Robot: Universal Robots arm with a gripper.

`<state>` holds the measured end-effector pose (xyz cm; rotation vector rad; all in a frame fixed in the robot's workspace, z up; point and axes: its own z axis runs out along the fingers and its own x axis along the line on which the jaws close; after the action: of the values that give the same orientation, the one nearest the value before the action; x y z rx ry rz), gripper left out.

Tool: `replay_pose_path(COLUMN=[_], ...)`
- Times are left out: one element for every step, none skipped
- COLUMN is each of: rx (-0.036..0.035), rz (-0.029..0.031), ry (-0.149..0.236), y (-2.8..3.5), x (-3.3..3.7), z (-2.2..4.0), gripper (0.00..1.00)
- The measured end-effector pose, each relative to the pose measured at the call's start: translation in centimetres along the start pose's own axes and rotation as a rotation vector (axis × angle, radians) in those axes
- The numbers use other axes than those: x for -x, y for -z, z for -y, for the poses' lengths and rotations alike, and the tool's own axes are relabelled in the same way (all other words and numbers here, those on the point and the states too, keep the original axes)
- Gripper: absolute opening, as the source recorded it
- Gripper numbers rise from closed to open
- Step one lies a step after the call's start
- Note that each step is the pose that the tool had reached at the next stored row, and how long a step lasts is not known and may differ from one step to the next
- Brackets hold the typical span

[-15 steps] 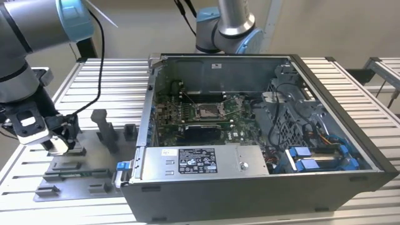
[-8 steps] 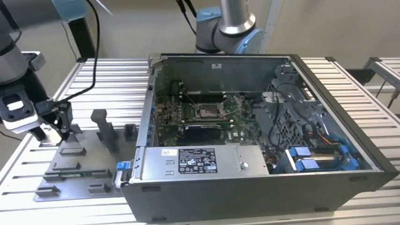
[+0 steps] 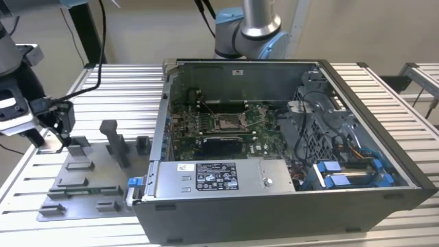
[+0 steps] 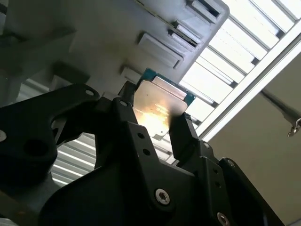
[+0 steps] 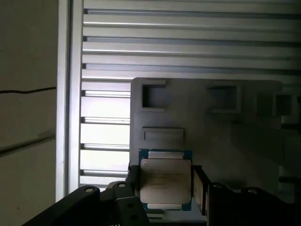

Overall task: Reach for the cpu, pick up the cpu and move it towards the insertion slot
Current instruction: 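Pick up the cpu and move it towards the insertion slot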

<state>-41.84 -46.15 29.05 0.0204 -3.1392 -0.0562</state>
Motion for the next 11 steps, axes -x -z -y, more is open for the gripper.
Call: replay_pose_path(rx=[0.0000,0.0000,0.0000,0.0000,-0.0001,0.0000,0.0000,-0.0001,0.0000,0.0000,-0.0001], rz=[0.0002,0.0001,0.0001,0.0002,0.0000,0.0001,0.0001,0.0000,0.0001,0.0001,0.0000], ry=[0.000,0.000,0.000,0.000,0.000,0.000,0.000,0.000,0.000,0.000,0.000], y=[0.47,0.91,1.38,1.84,2.29,2.75,3.22,3.65,4.11,4.58,5.04], x=[0.00,0.00,0.00,0.00,-0.01,-0.01,-0.01,-0.01,-0.01,-0.01,-0.01], z=[-0.02,-0.03,-0.05,-0.07,-0.08,-0.10,-0.12,-0.13,-0.15,-0.17,-0.18], gripper=[0.00,0.00,0.00,0.00,0.00,0.00,0.00,0.00,0.00,0.00,0.00])
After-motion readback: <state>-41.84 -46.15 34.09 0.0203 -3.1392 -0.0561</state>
